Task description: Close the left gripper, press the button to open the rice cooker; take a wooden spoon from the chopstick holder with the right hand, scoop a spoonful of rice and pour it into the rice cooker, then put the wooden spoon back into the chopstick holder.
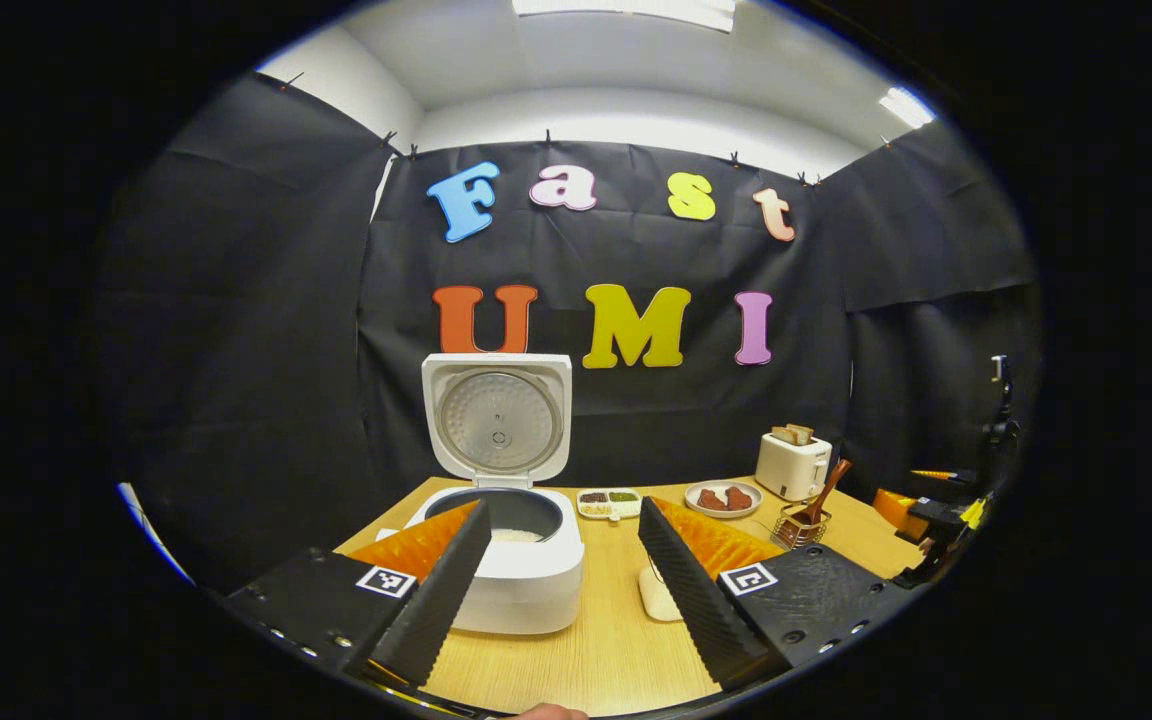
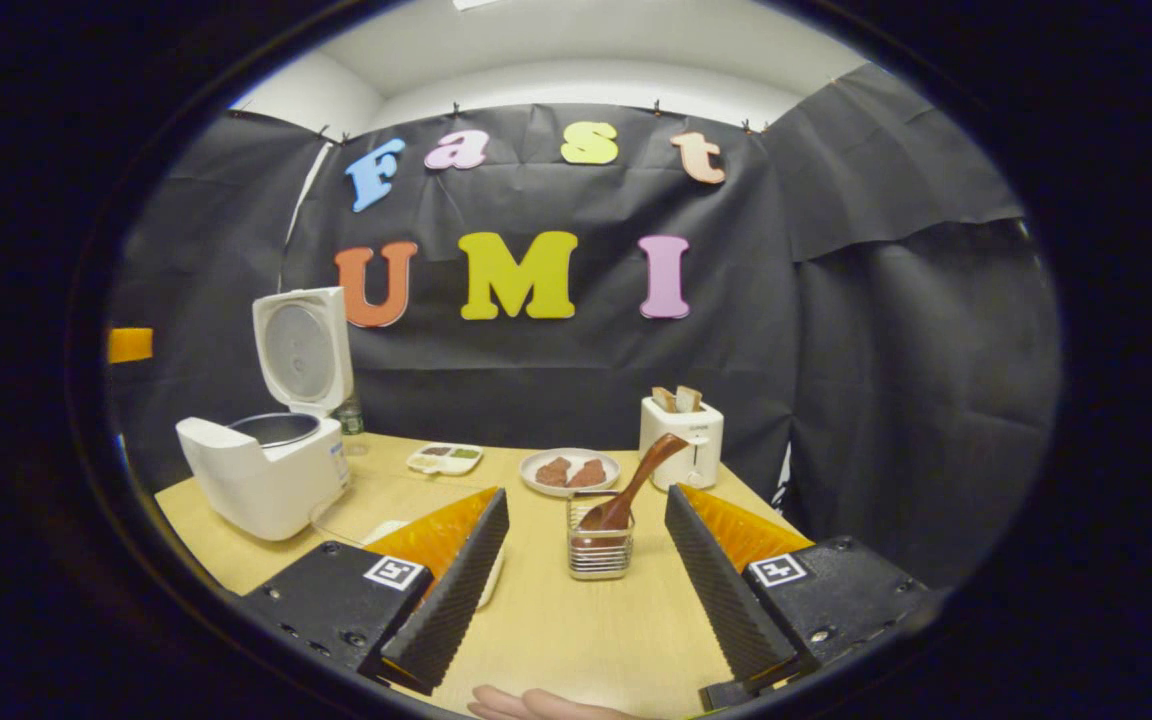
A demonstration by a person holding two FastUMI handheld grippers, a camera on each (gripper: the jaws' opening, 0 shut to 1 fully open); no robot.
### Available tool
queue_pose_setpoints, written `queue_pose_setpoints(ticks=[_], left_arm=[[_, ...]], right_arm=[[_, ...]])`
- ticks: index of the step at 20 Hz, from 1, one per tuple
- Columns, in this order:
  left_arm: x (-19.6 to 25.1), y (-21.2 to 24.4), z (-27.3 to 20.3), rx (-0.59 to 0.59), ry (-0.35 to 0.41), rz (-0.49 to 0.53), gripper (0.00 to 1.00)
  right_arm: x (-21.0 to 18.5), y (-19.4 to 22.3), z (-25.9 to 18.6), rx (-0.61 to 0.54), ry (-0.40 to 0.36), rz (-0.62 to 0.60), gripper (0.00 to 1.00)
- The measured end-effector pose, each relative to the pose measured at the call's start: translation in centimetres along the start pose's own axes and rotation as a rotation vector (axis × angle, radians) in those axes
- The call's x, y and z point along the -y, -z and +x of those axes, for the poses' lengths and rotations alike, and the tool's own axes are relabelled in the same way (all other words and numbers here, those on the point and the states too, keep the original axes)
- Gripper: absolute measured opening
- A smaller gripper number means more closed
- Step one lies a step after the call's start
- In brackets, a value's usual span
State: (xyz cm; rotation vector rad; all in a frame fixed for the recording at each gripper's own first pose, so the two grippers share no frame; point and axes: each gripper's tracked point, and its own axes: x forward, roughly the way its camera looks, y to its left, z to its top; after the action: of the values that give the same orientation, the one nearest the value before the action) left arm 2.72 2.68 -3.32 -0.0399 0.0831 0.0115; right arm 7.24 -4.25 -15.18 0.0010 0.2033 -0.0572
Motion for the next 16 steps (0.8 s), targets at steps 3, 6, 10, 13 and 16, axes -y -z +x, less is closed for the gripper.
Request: queue_pose_setpoints(ticks=[3,6,10,13,16], left_arm=[[0.5,1.4,-0.9,0.001,0.009,0.005,0.95],[0.1,2.3,-1.0,0.009,-0.007,0.005,0.95],[0.2,3.7,-0.3,-0.005,-0.008,-0.054,0.95],[0.8,4.1,0.3,-0.001,0.033,-0.084,0.96],[0.9,4.9,0.4,-0.002,0.042,-0.082,0.96]], right_arm=[[1.5,0.9,3.8,-0.034,0.014,0.04,1.0],[2.6,1.6,8.0,-0.065,0.002,0.092,1.0],[3.1,1.9,13.3,-0.106,-0.043,0.164,1.0],[4.5,2.6,17.5,-0.149,-0.016,0.169,1.0],[5.8,4.8,21.5,-0.258,0.0,0.177,0.92]])
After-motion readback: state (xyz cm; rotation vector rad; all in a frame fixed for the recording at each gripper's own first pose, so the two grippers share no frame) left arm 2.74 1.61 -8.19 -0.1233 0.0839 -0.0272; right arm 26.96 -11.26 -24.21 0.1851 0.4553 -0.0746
